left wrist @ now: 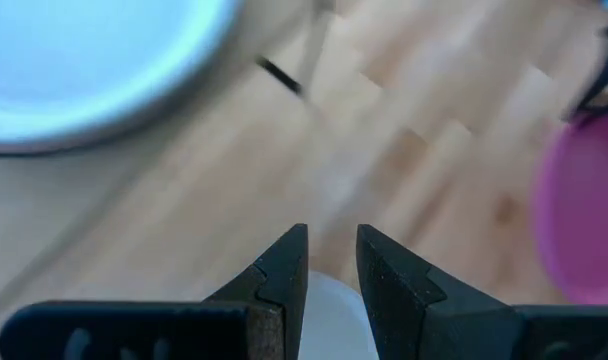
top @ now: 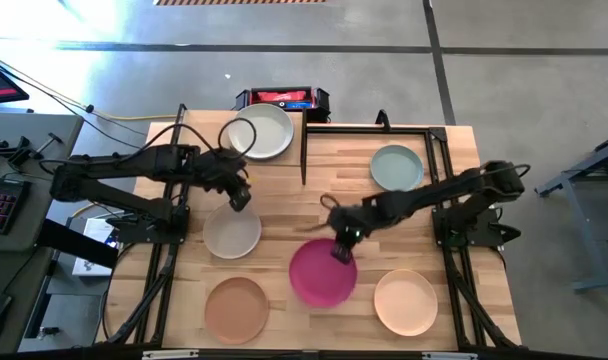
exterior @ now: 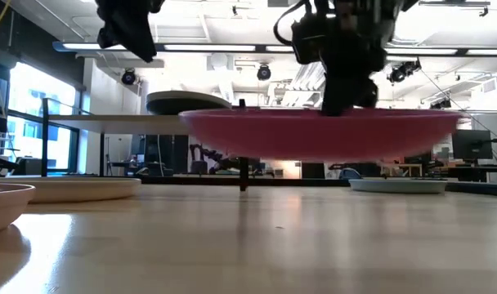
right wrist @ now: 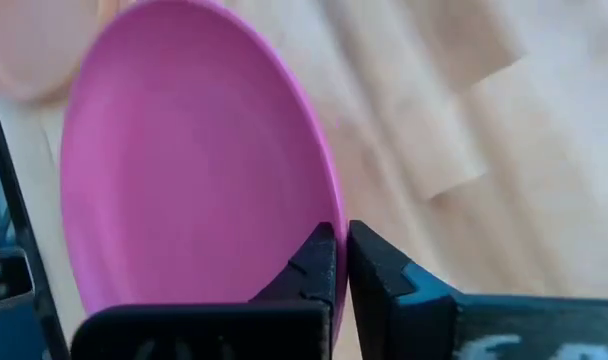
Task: Place and stack plates onto a shelf
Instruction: Stack the dark pink plate on the white plate on the shelf
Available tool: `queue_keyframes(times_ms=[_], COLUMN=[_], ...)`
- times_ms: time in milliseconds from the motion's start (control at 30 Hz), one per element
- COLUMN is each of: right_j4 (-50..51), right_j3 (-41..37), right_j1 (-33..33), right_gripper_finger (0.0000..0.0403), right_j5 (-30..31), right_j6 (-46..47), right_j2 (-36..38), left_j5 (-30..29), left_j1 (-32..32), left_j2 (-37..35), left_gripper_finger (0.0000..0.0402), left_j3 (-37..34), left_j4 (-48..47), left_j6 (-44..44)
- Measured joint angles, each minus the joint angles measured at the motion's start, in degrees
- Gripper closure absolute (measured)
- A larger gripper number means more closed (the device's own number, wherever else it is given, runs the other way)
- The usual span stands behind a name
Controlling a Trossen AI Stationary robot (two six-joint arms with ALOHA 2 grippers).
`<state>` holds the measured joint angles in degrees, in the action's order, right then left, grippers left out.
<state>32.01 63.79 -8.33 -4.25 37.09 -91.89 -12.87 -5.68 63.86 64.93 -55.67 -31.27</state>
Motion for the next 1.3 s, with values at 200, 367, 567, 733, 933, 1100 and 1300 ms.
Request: queue_keyframes(times_ms=[200, 367, 567, 733, 933, 1100, 1300], right_j4=[0.66, 2.22, 3.16, 2.90, 0.20, -6.21, -8.52], right_j3=[0.03, 3.17, 11.14, 16.95, 21.09, 21.66, 21.68], right_j1=[8.79, 17.02, 26.34, 33.75, 41.63, 45.81, 48.96], right_gripper_finger=[0.0403, 0.0403, 0.0403, 0.0403, 0.0403, 0.0403, 0.0403], right_j5=[-0.44, -0.60, -3.06, -3.13, -3.06, -5.93, -6.71], right_j6=[-7.02, -13.73, -22.01, -26.39, -28.09, -29.78, -30.09], right_j2=[5.78, 8.63, 8.52, 8.28, 8.28, 8.27, 8.19], left_j5=[-6.50, -9.19, -9.49, -9.48, -10.59, -13.20, -14.70], left_j1=[-5.28, -10.23, -15.69, -19.50, -24.05, -28.09, -32.50], left_j2=[0.00, 0.00, 0.00, 0.00, 0.00, 0.00, 0.88], left_gripper_finger=[0.0323, 0.0323, 0.0323, 0.0323, 0.0323, 0.0323, 0.0323], left_j3=[0.00, 0.00, 0.00, 0.00, 0.00, 0.00, 0.00], left_j4=[0.01, -0.01, 0.01, 0.01, -0.21, -0.45, -0.50], left_j6=[0.02, 0.51, 0.80, 0.96, 1.35, 1.53, 1.53])
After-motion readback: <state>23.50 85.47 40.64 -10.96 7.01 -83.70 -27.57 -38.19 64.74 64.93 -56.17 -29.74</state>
